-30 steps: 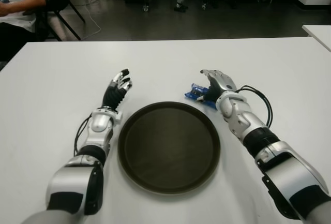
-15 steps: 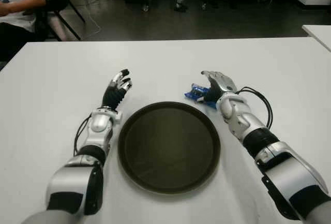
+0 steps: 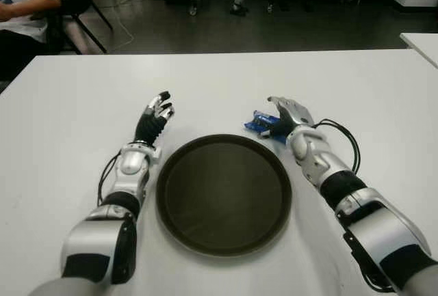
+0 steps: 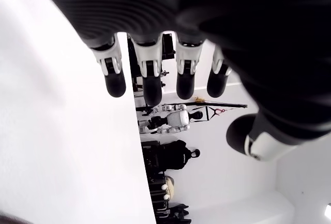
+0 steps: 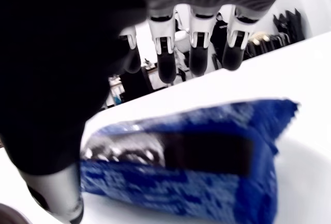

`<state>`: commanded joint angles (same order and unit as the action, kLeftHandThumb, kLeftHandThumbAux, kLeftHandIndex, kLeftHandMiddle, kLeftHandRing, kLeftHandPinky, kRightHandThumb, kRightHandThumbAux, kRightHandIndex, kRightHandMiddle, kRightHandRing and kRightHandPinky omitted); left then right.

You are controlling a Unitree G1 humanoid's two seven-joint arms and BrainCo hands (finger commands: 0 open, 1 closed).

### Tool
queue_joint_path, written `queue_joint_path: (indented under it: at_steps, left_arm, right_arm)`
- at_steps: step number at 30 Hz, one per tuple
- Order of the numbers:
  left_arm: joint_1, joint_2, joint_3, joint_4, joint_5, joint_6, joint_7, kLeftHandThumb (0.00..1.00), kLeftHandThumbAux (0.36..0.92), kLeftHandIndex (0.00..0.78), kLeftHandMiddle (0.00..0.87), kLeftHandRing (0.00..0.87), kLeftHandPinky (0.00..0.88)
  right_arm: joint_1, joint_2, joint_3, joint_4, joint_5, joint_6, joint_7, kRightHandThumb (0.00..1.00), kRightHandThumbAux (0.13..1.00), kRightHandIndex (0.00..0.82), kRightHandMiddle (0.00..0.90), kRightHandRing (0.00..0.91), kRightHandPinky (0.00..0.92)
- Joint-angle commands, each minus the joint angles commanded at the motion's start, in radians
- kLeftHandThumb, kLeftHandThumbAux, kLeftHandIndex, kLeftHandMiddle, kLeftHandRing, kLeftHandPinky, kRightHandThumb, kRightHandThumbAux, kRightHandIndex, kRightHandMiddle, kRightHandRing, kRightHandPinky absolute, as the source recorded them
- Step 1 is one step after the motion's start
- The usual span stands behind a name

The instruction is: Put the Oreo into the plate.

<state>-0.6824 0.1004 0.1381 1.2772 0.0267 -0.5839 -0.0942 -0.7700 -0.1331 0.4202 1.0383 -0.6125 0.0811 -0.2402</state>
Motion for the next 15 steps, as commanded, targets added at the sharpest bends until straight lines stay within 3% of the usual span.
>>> queue_joint_path:
  at_steps: [7, 12, 15]
  left_arm:
    - [0.0, -0.001, 0.007, 0.0, -0.01, 0.003, -0.012, 0.155, 0.554, 0.042, 0.106, 0.083, 0.077]
    - [0.0, 0.001, 0.007, -0.001, -0.009, 0.002, -0.014, 0.152, 0.557, 0.04, 0.106, 0.079, 0.074]
    - [0.001, 0.002, 0.006, -0.002, -0.007, -0.001, -0.013, 0.146, 0.559, 0.041, 0.106, 0.082, 0.078]
  right_arm:
    - [-0.013, 0.001, 0.005, 0.041, 0.0, -0.026, -0.015, 0.0, 0.781, 0.155, 0.129, 0.163, 0.23]
    - [-0.019, 0.003, 0.006, 0.072, 0.001, -0.048, -0.028, 0.0, 0.794, 0.213, 0.151, 0.182, 0.252]
    - [-0.022, 0.004, 0.005, 0.099, 0.003, -0.07, -0.039, 0.0, 0.82, 0.276, 0.205, 0.235, 0.316]
